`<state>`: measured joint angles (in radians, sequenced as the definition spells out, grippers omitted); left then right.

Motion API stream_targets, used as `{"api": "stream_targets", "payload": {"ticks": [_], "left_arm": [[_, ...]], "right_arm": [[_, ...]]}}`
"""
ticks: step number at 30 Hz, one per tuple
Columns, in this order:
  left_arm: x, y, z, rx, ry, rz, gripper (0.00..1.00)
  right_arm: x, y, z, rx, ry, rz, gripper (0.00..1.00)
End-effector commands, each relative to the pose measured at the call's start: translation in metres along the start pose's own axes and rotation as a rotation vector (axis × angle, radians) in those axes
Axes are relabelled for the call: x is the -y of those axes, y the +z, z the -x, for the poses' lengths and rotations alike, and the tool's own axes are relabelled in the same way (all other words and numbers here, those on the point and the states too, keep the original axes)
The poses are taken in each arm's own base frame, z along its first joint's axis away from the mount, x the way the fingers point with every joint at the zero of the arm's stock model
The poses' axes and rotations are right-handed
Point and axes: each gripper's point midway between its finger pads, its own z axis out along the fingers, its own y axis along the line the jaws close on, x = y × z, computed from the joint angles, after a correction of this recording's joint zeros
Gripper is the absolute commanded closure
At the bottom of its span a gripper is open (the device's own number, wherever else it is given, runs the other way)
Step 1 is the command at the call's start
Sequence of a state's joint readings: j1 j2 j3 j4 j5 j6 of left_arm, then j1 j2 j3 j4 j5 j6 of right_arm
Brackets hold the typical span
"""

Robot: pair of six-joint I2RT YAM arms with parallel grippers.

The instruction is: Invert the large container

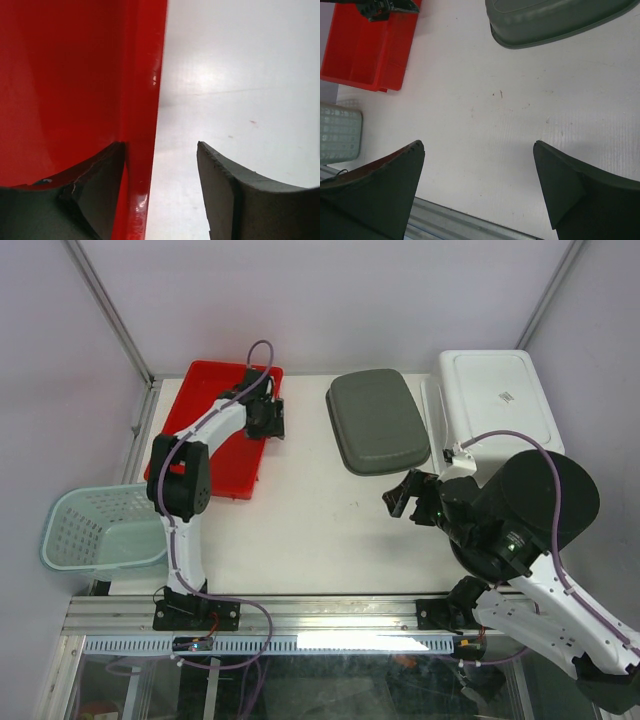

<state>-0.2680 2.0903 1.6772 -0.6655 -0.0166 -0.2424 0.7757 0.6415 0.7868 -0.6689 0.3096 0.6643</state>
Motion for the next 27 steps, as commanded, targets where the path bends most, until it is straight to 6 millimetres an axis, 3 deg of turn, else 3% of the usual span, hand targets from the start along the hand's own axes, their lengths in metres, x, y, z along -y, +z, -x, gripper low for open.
{"api": "stream_targets", "payload": {"ticks": [1, 6, 12, 16, 18, 21, 27], "left_arm": [[0.083, -0.022, 0.008, 0.066, 0.054, -0.191, 0.41], [0.102, -0.02, 0.003, 0.062, 0.039, -0.212, 0.57], [0.104, -0.019, 0.005, 0.062, 0.038, -0.221, 0.78], [0.112, -0.036, 0.015, 0.088, 0.043, -0.259, 0.89], [0.12, -0.053, 0.025, 0.111, 0.043, -0.297, 1.0], [0.136, -0.092, 0.044, 0.168, 0.037, -0.379, 1.0], [0.164, -0.193, 0.084, 0.327, 0.015, -0.554, 1.0]], "right_arm": [[-0.007, 0.002, 0.007, 0.03, 0.026, 0.026, 0.06], [-0.005, -0.004, 0.009, 0.034, 0.034, 0.019, 0.06], [-0.004, -0.01, 0.013, 0.056, 0.045, 0.028, 0.06], [-0.006, -0.01, 0.013, 0.048, 0.046, 0.03, 0.06], [-0.007, -0.01, 0.013, 0.046, 0.048, 0.032, 0.06], [-0.009, -0.012, 0.015, 0.049, 0.05, 0.039, 0.06], [-0.01, -0.015, 0.018, 0.055, 0.057, 0.043, 0.06]]}}
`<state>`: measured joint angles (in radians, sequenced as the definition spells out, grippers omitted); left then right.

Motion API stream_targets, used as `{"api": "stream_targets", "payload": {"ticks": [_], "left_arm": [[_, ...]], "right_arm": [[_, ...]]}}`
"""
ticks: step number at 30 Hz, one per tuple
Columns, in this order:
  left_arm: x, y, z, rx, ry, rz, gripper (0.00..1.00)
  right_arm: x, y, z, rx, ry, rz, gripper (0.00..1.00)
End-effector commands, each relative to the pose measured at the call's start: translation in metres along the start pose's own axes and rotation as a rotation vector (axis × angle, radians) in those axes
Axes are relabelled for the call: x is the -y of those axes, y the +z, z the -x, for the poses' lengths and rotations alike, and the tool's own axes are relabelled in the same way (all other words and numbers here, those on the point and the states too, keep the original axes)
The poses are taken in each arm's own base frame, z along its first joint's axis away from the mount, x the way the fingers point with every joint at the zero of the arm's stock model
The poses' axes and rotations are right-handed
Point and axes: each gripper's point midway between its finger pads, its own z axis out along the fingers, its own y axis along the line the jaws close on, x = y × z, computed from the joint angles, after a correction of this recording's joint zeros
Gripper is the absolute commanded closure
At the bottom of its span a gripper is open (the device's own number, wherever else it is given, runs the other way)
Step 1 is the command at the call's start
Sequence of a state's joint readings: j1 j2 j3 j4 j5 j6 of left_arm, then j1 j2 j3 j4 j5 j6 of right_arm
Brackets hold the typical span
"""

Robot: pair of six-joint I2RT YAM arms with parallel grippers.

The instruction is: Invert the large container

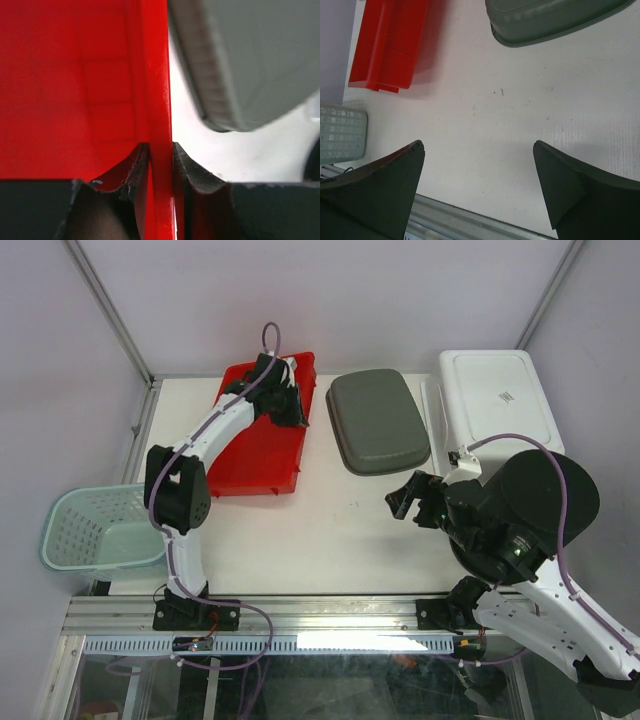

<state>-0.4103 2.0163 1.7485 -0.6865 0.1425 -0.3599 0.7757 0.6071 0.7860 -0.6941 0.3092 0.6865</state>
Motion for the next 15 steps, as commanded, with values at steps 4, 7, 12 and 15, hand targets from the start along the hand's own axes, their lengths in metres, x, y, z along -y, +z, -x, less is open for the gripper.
{"api": "stream_targets", "payload": {"ticks": [4, 7, 12, 15], "left_arm": [[0.108, -0.169, 0.101, 0.389, 0.028, -0.38, 1.0], [0.113, -0.187, 0.102, 0.407, 0.004, -0.452, 1.0], [0.099, -0.186, 0.092, 0.382, -0.066, -0.527, 1.0], [0.093, -0.188, 0.088, 0.38, -0.11, -0.595, 1.0]], "right_arm": [[-0.014, -0.01, 0.018, 0.048, 0.04, 0.047, 0.06], [-0.015, -0.011, 0.019, 0.046, 0.044, 0.051, 0.07], [-0.015, -0.014, 0.02, 0.048, 0.049, 0.053, 0.06], [-0.014, -0.015, 0.02, 0.052, 0.05, 0.053, 0.06]]}}
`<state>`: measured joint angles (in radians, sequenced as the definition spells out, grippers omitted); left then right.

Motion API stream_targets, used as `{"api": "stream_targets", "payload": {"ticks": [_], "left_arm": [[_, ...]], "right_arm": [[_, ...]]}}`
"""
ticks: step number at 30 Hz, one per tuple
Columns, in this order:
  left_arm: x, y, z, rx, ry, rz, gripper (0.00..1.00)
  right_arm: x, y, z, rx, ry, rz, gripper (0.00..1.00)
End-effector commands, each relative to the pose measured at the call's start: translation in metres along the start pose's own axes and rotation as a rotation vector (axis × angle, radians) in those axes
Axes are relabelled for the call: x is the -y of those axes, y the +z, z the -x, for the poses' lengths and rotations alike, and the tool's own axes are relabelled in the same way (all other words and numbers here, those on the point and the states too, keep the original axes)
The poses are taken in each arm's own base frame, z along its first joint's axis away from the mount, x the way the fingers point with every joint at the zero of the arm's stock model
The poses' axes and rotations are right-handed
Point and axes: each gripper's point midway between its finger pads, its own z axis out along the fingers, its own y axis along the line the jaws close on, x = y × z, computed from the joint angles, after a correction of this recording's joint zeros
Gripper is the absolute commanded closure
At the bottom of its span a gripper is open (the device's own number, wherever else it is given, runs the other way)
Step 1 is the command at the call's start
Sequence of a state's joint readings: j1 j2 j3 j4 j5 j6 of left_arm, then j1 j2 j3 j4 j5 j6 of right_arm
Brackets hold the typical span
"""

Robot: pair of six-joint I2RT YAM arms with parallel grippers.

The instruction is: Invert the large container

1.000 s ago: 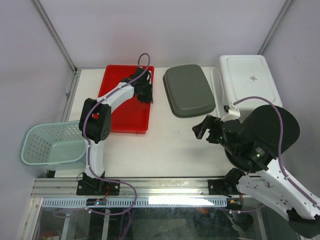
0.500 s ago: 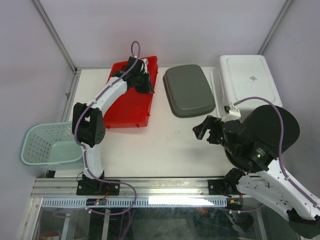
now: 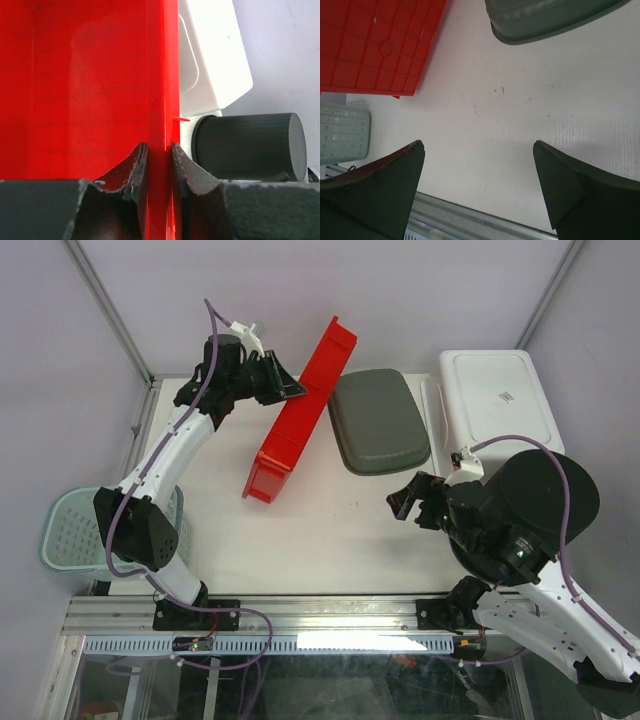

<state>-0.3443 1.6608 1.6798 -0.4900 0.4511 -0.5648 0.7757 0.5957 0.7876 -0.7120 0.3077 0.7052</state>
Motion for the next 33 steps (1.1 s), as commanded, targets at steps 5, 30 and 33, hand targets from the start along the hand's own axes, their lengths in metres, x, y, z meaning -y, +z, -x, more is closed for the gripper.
{"api": "stream_targets", "payload": {"ticks": [5, 30, 33], "left_arm": [[0.002, -0.026, 0.023, 0.093, -0.122, -0.198, 1.0], [-0.179, -0.075, 0.009, 0.12, -0.336, 0.087, 0.78], [-0.195, -0.079, 0.006, 0.109, -0.322, 0.142, 0.63]], "right_arm": [[-0.016, -0.013, 0.021, 0.054, 0.035, 0.057, 0.07], [-0.02, -0.006, 0.018, 0.036, 0.035, 0.062, 0.06], [-0.022, -0.005, 0.018, 0.033, 0.034, 0.066, 0.06]]}}
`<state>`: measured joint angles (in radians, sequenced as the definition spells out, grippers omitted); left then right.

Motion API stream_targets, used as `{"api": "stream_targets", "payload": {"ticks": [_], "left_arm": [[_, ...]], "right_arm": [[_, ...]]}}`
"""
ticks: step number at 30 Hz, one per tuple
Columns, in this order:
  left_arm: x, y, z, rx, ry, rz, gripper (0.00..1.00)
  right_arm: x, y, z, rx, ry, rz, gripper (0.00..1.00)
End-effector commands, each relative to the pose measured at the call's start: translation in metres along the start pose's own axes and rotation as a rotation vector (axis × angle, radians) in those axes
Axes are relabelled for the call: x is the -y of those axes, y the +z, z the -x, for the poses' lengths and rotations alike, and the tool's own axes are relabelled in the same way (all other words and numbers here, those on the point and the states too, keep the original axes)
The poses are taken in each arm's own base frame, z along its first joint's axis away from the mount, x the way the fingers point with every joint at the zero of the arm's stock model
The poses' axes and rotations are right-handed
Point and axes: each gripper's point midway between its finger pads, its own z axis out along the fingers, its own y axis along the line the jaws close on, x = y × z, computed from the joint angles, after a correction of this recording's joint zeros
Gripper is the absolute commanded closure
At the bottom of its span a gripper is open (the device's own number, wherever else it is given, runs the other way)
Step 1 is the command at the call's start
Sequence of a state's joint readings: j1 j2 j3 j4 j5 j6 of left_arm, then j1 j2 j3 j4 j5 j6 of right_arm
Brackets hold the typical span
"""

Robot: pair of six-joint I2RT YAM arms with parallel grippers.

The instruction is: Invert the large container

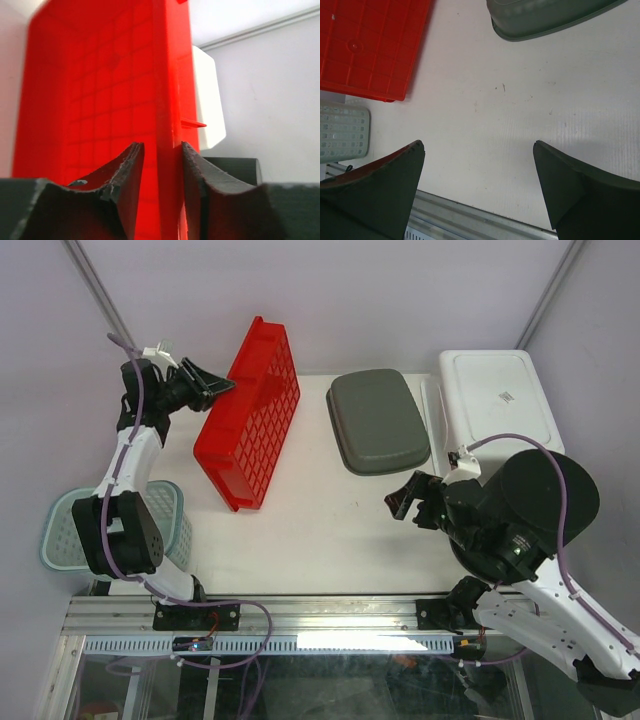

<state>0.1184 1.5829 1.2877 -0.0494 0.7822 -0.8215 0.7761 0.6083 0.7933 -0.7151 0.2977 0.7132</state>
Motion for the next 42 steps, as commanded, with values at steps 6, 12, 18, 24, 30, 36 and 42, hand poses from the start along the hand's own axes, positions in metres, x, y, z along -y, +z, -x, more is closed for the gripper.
{"api": "stream_targets", "payload": {"ticks": [6, 12, 18, 24, 30, 36, 42], "left_arm": [[-0.098, -0.02, -0.015, -0.058, 0.038, 0.345, 0.43], [-0.112, -0.034, -0.006, -0.025, 0.106, 0.48, 0.32], [-0.113, -0.052, 0.011, 0.033, 0.166, 0.595, 0.25], [-0.111, -0.062, 0.024, 0.083, 0.193, 0.655, 0.24], [-0.108, -0.068, 0.031, 0.109, 0.208, 0.681, 0.23], [-0.097, -0.075, 0.04, 0.145, 0.225, 0.692, 0.22], [-0.07, -0.08, 0.042, 0.176, 0.245, 0.65, 0.21]], "right_arm": [[-0.02, -0.006, 0.02, 0.048, 0.031, 0.066, 0.06], [-0.023, -0.004, 0.019, 0.041, 0.032, 0.072, 0.06], [-0.024, -0.003, 0.018, 0.037, 0.032, 0.075, 0.06], [-0.024, -0.003, 0.017, 0.034, 0.034, 0.079, 0.07], [-0.024, -0.004, 0.018, 0.038, 0.035, 0.082, 0.07], [-0.024, -0.005, 0.018, 0.038, 0.036, 0.082, 0.06], [-0.025, -0.004, 0.017, 0.035, 0.036, 0.087, 0.06]]}}
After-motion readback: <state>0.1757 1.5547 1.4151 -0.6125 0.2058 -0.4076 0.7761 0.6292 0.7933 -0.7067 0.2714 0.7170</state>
